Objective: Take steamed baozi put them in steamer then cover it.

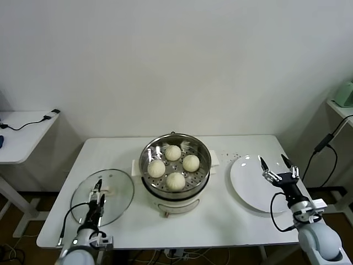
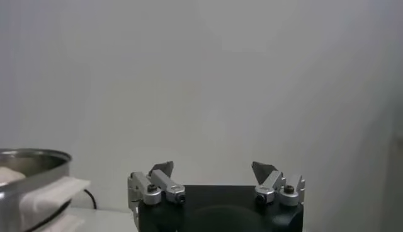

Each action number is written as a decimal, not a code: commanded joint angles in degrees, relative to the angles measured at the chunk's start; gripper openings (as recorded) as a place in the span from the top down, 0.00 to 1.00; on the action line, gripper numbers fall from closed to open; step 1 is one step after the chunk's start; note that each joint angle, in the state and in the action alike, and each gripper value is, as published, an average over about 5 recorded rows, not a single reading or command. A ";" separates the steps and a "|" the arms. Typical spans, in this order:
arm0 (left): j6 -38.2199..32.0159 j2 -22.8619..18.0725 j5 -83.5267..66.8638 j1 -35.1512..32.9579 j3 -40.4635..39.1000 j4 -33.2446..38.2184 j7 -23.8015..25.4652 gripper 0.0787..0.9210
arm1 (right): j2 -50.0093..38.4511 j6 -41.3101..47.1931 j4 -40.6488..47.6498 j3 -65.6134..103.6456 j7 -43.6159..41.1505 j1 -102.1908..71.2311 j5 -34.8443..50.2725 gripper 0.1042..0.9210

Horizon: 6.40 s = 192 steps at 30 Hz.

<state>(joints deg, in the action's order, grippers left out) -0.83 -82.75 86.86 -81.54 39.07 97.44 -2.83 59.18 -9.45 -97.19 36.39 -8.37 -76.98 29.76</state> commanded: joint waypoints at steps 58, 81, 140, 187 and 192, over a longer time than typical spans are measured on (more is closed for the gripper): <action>15.49 13.03 -14.59 -0.90 -0.35 14.31 -3.66 0.92 | 4.77 -4.17 6.95 5.34 -3.60 -1.85 -8.05 0.12; 45.63 31.95 -15.04 18.77 -34.88 26.51 12.45 0.92 | 3.77 -4.69 11.64 1.43 -3.74 3.99 -10.47 0.12; 45.83 -2.62 3.34 28.90 -46.83 0.16 19.48 0.92 | 4.14 -8.54 16.59 6.30 -5.85 1.96 -11.50 0.12; 45.05 14.65 -16.60 19.98 -45.86 24.42 16.69 0.26 | 4.81 -6.78 15.91 8.06 -5.54 1.27 -13.91 0.12; 39.42 18.92 -30.90 13.62 -38.28 28.47 10.30 0.13 | 5.32 -4.94 14.55 8.51 -4.53 0.48 -15.94 0.12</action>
<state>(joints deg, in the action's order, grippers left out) 42.21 -72.79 77.79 -58.39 -7.39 114.28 15.70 64.17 -16.55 -81.17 44.61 -14.07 -75.98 15.93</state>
